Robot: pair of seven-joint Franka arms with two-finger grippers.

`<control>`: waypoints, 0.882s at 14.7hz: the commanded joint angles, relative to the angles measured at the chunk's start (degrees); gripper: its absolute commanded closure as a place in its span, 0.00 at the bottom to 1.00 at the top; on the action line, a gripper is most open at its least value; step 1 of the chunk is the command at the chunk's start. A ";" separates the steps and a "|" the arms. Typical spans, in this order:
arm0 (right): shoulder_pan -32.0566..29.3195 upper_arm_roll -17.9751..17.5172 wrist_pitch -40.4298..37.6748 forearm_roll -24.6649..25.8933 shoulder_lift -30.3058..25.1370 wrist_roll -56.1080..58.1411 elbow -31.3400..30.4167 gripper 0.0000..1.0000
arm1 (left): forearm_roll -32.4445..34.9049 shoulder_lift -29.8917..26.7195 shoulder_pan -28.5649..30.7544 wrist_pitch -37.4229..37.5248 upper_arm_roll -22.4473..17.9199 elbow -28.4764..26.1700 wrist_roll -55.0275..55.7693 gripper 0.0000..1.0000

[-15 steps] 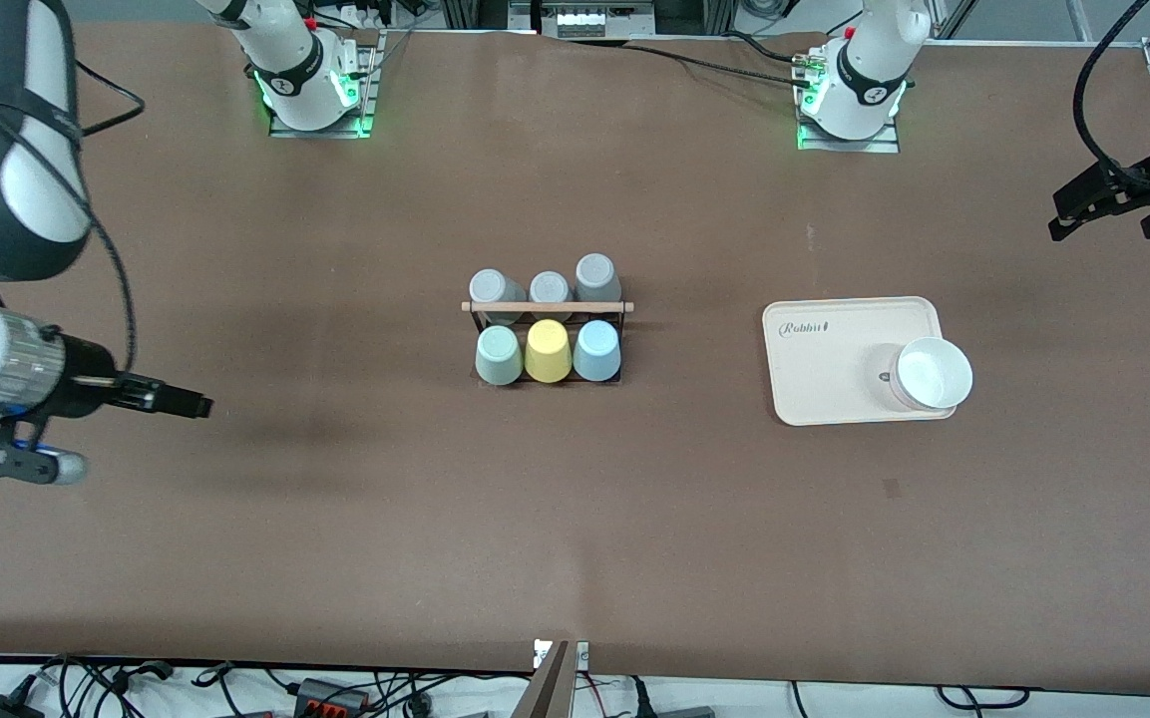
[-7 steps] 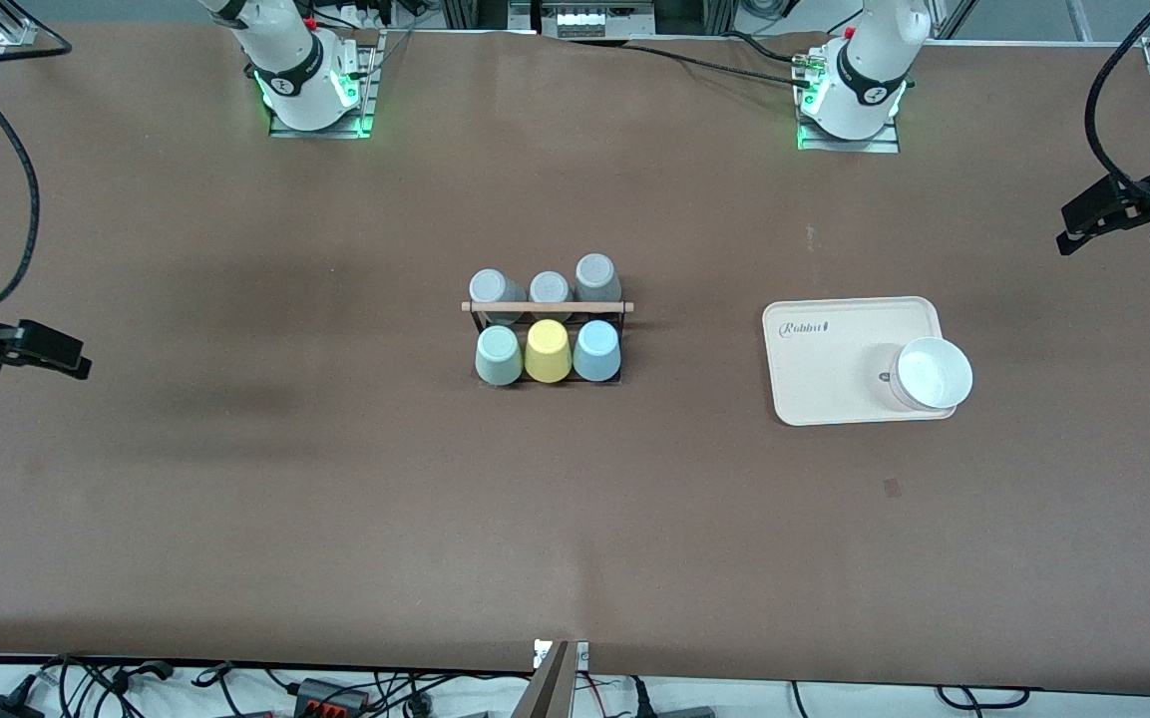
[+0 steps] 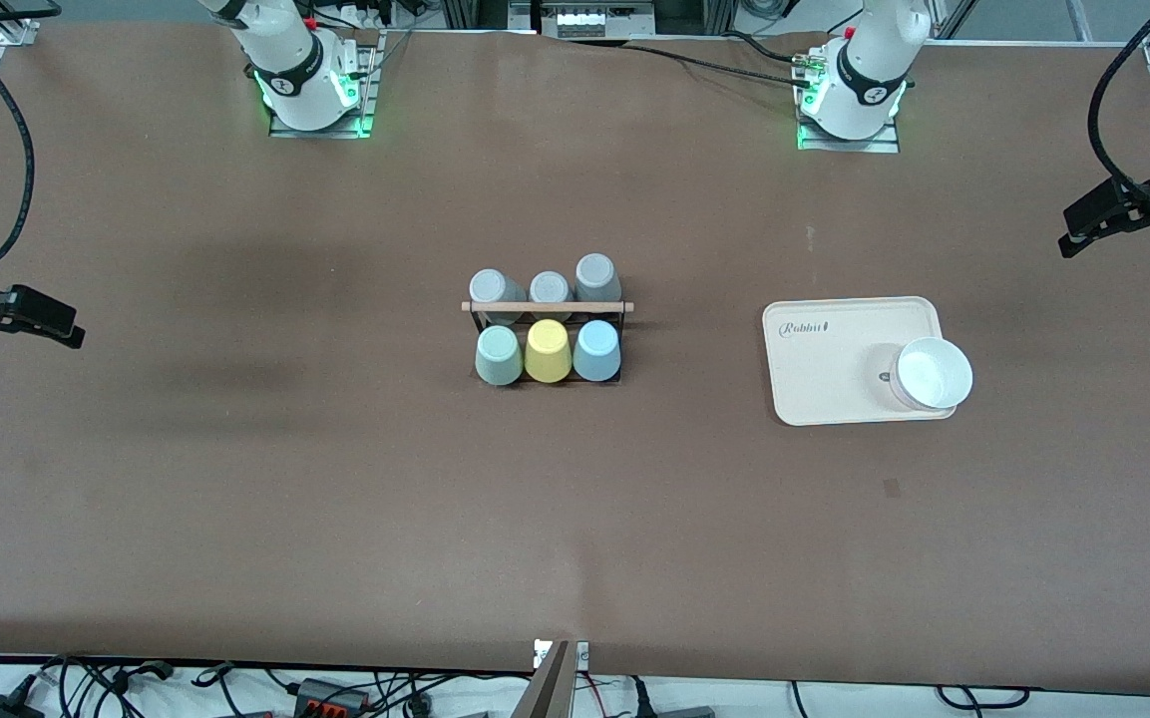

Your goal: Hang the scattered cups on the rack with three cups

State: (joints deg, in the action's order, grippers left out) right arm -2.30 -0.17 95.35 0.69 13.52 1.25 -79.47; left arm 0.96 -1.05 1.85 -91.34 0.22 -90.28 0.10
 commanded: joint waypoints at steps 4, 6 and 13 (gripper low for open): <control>-0.51 -0.36 3.19 0.80 -11.58 2.00 -16.42 0.00 | -0.96 0.87 -0.01 1.34 -0.13 1.68 -1.24 0.00; -0.33 -0.45 1.43 0.46 -11.58 2.00 -16.33 0.00 | -0.96 0.87 -0.01 1.34 -0.13 1.60 -1.24 0.00; -0.33 -0.45 0.36 0.19 -11.94 0.95 -15.89 0.00 | -0.96 0.87 -0.01 1.34 -0.13 1.51 -1.24 0.00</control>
State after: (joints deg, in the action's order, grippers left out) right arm -2.29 -0.21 95.68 0.85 3.07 2.07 -94.39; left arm 0.96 -0.92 1.85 -91.14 0.22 -90.28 0.03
